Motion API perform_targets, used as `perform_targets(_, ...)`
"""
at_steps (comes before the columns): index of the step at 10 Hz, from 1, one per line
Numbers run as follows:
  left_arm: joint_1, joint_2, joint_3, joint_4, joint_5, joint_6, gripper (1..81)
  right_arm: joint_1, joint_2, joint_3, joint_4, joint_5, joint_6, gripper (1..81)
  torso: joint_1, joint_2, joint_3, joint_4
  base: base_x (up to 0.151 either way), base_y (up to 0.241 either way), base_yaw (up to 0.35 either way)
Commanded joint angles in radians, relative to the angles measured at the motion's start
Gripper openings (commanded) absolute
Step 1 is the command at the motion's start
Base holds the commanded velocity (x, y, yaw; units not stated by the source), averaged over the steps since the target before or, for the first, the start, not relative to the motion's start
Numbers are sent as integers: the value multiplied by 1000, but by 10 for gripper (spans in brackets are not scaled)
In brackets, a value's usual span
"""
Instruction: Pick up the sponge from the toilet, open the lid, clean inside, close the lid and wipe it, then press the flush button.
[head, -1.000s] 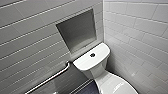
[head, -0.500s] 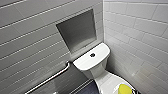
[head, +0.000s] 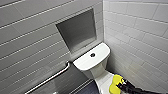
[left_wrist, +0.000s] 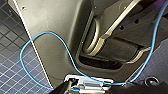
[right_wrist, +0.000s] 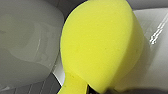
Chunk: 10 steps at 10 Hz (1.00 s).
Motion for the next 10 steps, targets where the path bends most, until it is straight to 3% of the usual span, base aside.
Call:
perform_targets(1,8,-16,-1,-2,78,3,811,116,227,-230,41,-175,-6,10,0,0,0,0,0,0,0)
perform_targets(2,8,-16,-1,-2,78,3,811,118,294,-308,32,-213,-4,10,0,0,0,0,0,0,0)
perform_targets(4,8,-16,0,-2,78,3,811,98,362,-380,30,-220,-4,10,0,0,0,0,0,0,0)
perform_targets(7,8,-16,-1,-1,80,3,811,5,399,-505,21,-244,-4,10,0,0,0,0,0,0,0)
perform_targets(10,8,-16,0,-1,80,3,811,-75,336,-451,20,-257,-4,10,0,0,0,0,0,0,0)
